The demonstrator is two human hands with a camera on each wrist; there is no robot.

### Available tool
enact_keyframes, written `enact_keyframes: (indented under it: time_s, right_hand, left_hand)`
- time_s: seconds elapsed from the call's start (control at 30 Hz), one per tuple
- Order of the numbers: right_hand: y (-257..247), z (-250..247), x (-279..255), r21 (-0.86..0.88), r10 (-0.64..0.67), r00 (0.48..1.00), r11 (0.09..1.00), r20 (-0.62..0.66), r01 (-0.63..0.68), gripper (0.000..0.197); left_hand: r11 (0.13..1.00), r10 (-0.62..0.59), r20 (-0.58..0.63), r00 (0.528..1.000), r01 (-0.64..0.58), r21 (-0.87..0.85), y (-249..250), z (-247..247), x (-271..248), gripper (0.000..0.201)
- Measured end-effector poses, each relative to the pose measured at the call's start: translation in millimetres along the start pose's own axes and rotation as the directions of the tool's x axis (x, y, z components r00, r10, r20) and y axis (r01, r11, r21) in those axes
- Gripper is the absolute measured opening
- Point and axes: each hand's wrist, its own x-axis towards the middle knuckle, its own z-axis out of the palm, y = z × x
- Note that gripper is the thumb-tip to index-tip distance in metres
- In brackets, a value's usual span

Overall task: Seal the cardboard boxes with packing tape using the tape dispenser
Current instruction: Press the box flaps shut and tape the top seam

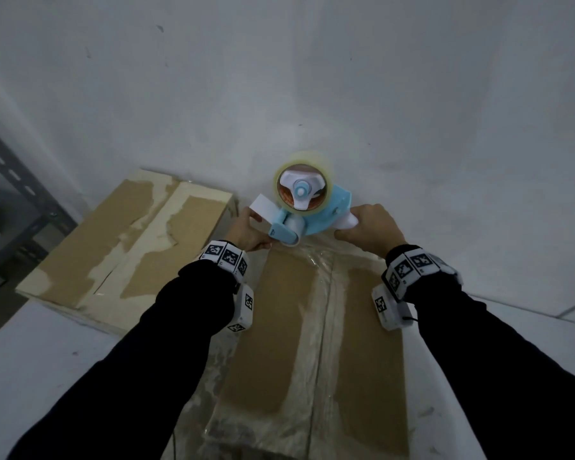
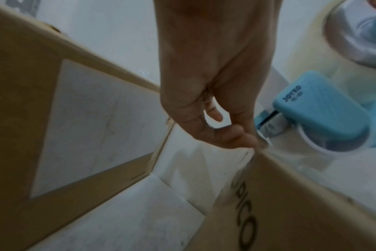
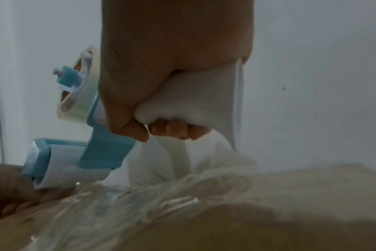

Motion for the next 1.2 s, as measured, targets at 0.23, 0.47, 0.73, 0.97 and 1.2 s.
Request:
enact_keyframes:
  time_s: [0.23,0.47,0.73,0.97,1.2]
  right_hand:
    - [-2.8,-1.5,-3.6,0.065,0.002,1.0,0.998,-0.019,-0.001,0.023]
    - [-2.0,-0.9,-4.4,0.007,-0.004,1.0,1.0,-0.002,0.004,0.022]
    - [2.9,3.0,-0.5,-0.084,-0.029,1.0,0.996,0.007,0.03,0.018]
    - [16.9,10.6,-4.4,-0.13,-0.051,0.999,0.99,0.018,0.053,0.016]
    - [26.8,7.3,-3.5,-0.137,-0.079,0.996,0.987,0.031,0.082,0.014]
  left_hand:
    - [0.839,0.324,0.034,0.945,-0.304,0.452,2.1,-2.9,-9.8,0.04]
    - [0.667,0.444,0.22,0.868,-0.485,0.565,-10.3,-3.7,-18.2,0.024]
    - [0.768,0.338,0.233,0.912,-0.411,0.491,-12.5,-9.0,-13.5,0.032]
    - [0.761,0.307,0.223,0.925,-0.379,0.526,-10.3,-5.4,-11.2,0.026]
    - [0.781,0.29,0.245,0.925,-0.376,0.499,-10.6,-6.9,-10.0,0.027]
